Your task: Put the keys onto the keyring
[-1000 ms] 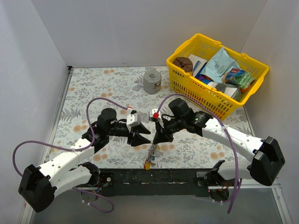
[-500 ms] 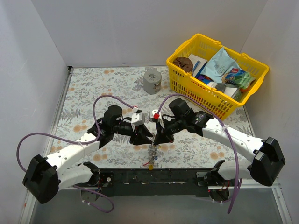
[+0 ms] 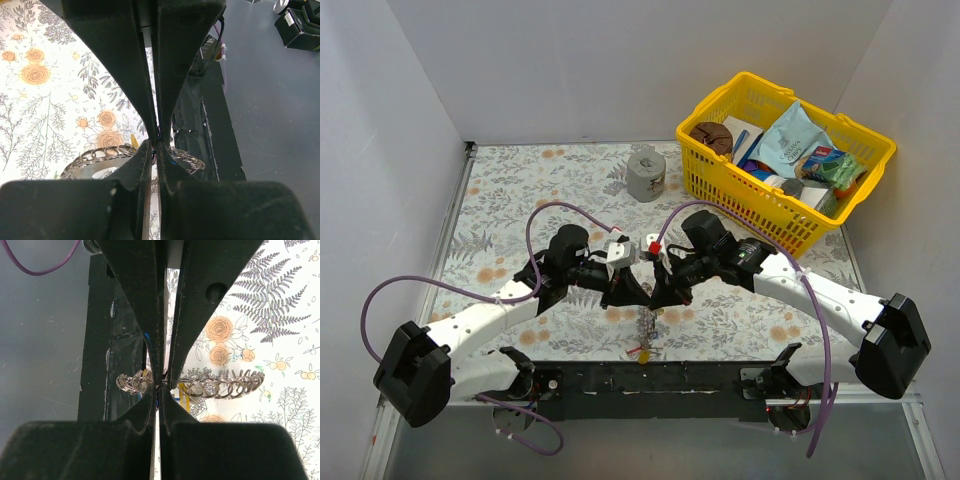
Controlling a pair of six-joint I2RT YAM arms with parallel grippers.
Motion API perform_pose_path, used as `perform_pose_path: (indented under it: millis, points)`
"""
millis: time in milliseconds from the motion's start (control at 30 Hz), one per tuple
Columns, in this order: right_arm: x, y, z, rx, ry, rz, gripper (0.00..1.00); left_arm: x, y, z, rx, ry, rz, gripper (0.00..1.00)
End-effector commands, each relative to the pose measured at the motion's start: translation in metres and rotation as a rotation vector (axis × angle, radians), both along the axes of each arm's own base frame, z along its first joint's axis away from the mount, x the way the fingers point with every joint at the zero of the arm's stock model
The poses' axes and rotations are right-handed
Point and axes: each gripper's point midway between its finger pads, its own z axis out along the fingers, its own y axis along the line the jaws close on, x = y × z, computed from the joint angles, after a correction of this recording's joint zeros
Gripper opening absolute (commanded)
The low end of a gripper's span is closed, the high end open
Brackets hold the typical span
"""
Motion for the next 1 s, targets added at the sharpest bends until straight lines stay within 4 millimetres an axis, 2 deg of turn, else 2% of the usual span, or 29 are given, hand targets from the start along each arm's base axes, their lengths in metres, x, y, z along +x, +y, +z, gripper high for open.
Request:
perform_pose_path:
  millis: [0, 233, 267, 333, 367, 400, 433, 633, 700, 733, 800, 833, 867, 967]
  points:
    - [0.004, 0.008, 0.031, 0.105, -0.063, 0.013, 0.01, 0.001, -0.006, 0.016, -0.030, -0.037, -0.024, 0.00]
    - [0.007, 0.010, 0.037, 0.129, -0.079, -0.014, 0.01, 0.004, -0.005, 0.017, -0.026, -0.061, -0.004, 0.00]
    - [0.007, 0.011, 0.039, 0.141, -0.082, -0.020, 0.04, 0.006, -0.004, 0.016, -0.023, -0.056, 0.016, 0.00]
    - [0.008, 0.014, 0.040, 0.176, -0.085, -0.027, 0.17, 0.009, -0.004, 0.023, -0.046, -0.086, 0.042, 0.00]
    - [0.005, 0.014, 0.044, 0.193, -0.070, -0.034, 0.20, 0.009, -0.002, 0.019, -0.044, -0.075, 0.065, 0.00]
    - [0.008, 0.017, 0.050, 0.223, -0.082, -0.042, 0.23, 0.012, -0.003, 0.024, -0.066, -0.099, 0.082, 0.00]
    - [0.007, 0.017, 0.046, 0.224, -0.073, -0.051, 0.30, 0.013, -0.002, 0.030, -0.085, -0.115, 0.101, 0.00]
    - [0.012, 0.015, 0.059, 0.279, -0.099, -0.112, 0.52, 0.015, 0.004, 0.037, -0.179, -0.122, 0.194, 0.00]
    - [0.013, 0.010, 0.062, 0.284, -0.104, -0.137, 0.55, 0.016, 0.007, 0.049, -0.236, -0.148, 0.229, 0.00]
    - [0.015, 0.011, 0.067, 0.308, -0.123, -0.147, 0.58, 0.015, 0.009, 0.044, -0.241, -0.145, 0.242, 0.00]
    - [0.017, 0.007, 0.073, 0.329, -0.136, -0.175, 0.60, 0.016, 0.013, 0.056, -0.297, -0.182, 0.275, 0.00]
    - [0.018, 0.005, 0.078, 0.347, -0.146, -0.181, 0.61, 0.015, 0.016, 0.053, -0.305, -0.182, 0.285, 0.00]
    - [0.018, 0.004, 0.078, 0.350, -0.142, -0.188, 0.62, 0.013, 0.018, 0.062, -0.341, -0.213, 0.290, 0.00]
    - [0.020, 0.002, 0.085, 0.379, -0.151, -0.192, 0.62, 0.010, 0.021, 0.068, -0.376, -0.245, 0.287, 0.00]
